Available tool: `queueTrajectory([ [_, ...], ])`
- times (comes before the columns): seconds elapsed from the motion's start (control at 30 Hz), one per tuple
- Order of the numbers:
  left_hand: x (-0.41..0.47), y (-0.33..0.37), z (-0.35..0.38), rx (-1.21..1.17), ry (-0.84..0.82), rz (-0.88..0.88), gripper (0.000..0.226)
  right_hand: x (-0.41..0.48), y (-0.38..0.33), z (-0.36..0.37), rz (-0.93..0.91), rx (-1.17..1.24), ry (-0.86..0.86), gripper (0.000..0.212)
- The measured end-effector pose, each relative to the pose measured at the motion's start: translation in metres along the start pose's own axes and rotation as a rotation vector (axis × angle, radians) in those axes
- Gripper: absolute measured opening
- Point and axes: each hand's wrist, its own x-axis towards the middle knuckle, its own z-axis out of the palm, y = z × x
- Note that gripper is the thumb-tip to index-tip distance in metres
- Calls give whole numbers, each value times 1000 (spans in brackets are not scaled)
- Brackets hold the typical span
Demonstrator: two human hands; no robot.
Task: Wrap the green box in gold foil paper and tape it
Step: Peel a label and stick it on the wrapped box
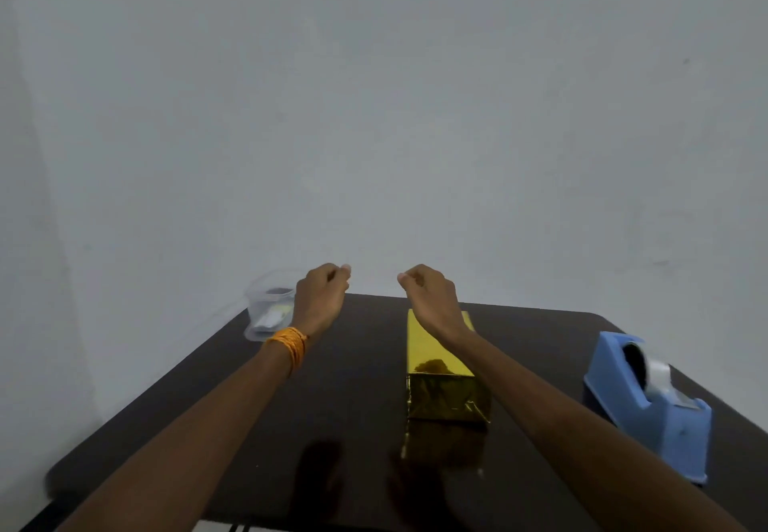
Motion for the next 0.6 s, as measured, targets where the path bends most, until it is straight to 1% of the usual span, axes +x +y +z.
queueTrajectory([
  [0.13,6,-16,-44,51,129,-4,35,10,-27,49,-36,21,-67,27],
  [0.33,22,-60,-110,105,264,-102,20,24,-52,123,-13,66,-166,23],
  [0.43,31,-82,-125,73,271,-174,22,32,-50,151,-3,56,-192,22],
  [0.53,44,-99,-130,41,242,-261,31,45,-48,176,0,0,-237,29],
  [0.6,53,-109,-126,15,203,-323,36,57,-43,192,11,-53,-236,35],
])
